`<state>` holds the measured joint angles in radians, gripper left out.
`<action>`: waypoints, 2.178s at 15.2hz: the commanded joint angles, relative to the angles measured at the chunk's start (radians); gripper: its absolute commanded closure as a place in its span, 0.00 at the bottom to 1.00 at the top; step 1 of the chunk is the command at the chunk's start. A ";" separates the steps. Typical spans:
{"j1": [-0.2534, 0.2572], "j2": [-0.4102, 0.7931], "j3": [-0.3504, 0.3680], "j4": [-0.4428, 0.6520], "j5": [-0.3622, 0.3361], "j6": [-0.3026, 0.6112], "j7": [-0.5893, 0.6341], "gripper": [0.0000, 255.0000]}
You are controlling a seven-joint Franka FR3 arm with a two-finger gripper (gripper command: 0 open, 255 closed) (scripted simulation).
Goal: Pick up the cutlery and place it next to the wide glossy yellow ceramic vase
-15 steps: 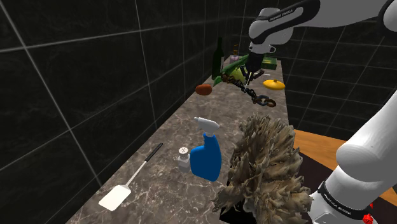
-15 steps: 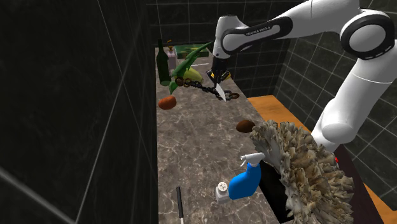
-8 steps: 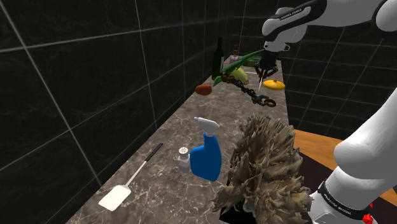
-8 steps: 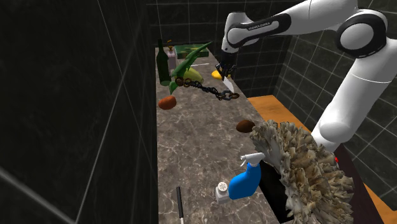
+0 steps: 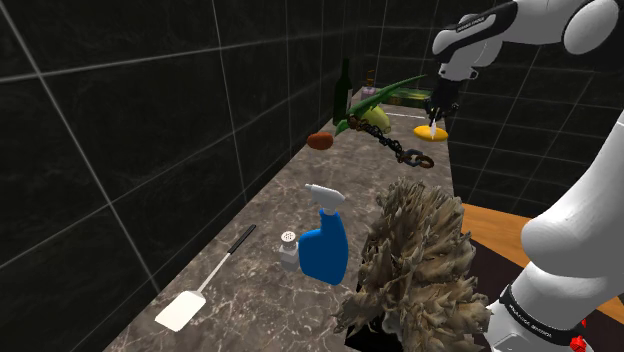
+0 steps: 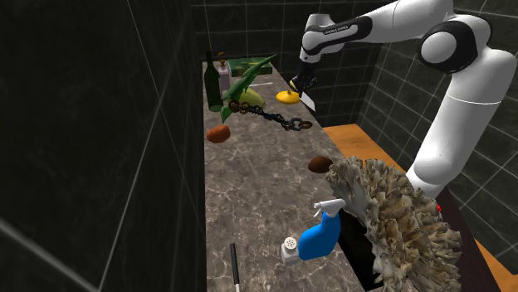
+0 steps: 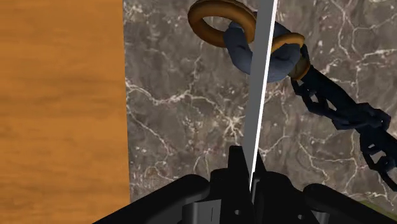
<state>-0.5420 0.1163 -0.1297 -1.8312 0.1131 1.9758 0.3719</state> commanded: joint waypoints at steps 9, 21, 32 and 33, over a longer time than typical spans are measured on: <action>-0.092 0.121 -0.057 0.126 0.034 -0.023 -0.158 1.00; -0.093 0.168 -0.052 0.027 0.053 0.121 -0.180 1.00; -0.097 0.224 -0.045 -0.028 0.074 0.229 -0.201 1.00; -0.097 0.224 -0.045 -0.028 0.074 0.229 -0.201 1.00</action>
<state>-0.6387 0.3393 -0.1749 -1.8566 0.1865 2.2015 0.1712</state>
